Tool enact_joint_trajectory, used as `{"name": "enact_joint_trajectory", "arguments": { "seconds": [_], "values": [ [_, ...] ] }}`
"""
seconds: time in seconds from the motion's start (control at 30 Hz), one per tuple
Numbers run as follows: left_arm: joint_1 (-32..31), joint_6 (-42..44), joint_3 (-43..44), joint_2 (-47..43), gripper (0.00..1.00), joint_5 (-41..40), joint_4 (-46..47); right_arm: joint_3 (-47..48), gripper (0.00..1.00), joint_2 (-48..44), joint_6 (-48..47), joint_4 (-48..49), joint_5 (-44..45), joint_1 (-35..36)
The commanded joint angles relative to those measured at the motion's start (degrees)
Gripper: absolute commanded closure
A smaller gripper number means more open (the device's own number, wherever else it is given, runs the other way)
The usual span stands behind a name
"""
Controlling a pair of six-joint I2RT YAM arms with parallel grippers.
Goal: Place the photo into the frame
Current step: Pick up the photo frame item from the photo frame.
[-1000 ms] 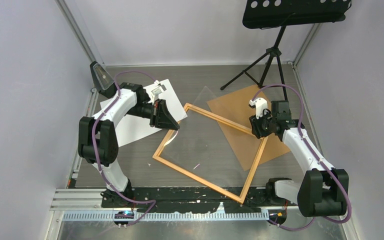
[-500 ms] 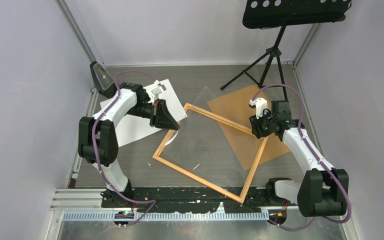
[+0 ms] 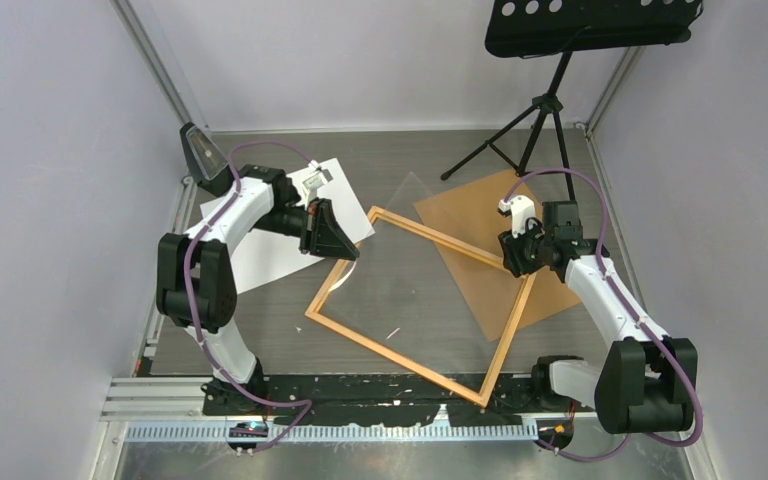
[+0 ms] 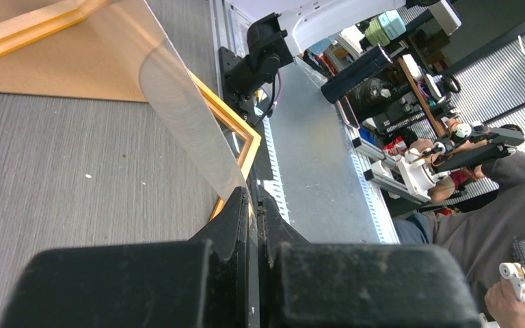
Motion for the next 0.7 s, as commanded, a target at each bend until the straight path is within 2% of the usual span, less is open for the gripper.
{"name": "enact_joint_trajectory", "arguments": {
  "seconds": [0.0,0.67],
  "values": [
    [-0.56,1.07,1.39,-2.15,1.00,8.55,-8.53,0.00,0.56,-1.83,-0.13,1.16,-0.80,-0.20],
    [0.46,1.68,3.40,0.81,1.00,8.37,-8.49,0.16,0.56,-1.72,-0.11,1.20,-0.55,-0.15]
  ]
}}
